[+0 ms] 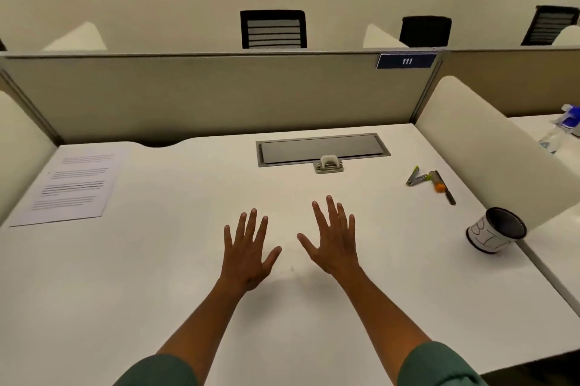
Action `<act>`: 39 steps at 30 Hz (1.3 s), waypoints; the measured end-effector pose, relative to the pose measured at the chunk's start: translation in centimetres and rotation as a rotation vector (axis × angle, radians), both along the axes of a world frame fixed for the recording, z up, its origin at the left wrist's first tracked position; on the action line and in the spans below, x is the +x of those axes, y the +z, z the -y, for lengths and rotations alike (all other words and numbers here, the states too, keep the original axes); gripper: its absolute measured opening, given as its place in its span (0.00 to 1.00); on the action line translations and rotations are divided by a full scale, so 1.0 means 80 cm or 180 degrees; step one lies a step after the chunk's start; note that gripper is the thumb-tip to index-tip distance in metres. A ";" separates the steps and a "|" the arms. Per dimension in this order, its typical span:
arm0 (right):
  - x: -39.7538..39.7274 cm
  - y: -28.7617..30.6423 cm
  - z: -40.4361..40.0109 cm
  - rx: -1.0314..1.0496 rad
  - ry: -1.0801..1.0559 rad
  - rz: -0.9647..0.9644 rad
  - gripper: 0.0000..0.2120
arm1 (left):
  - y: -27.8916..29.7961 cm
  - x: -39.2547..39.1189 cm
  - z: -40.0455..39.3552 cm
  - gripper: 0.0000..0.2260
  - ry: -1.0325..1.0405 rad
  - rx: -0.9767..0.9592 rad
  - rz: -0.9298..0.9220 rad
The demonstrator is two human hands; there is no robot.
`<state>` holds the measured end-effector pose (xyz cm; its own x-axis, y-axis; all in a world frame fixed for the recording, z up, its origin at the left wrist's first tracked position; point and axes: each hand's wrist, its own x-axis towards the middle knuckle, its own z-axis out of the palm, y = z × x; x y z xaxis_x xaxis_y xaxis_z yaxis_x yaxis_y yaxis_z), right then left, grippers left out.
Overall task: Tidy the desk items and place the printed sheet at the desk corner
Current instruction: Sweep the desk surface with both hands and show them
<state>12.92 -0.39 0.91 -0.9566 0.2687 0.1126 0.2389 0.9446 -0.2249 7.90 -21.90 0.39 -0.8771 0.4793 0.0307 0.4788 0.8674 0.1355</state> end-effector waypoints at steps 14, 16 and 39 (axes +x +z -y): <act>0.068 -0.090 0.074 -0.0179 0.0152 0.0678 0.24 | -0.090 0.081 0.078 0.33 -0.0111 -0.0013 0.0507; 0.072 -0.093 0.079 -0.0130 0.0163 0.0640 0.24 | -0.099 0.092 0.076 0.32 -0.0083 -0.0001 0.0497; 0.082 -0.092 0.079 -0.0081 0.0404 0.0933 0.27 | -0.099 0.091 0.026 0.32 -0.0102 -0.0149 0.0488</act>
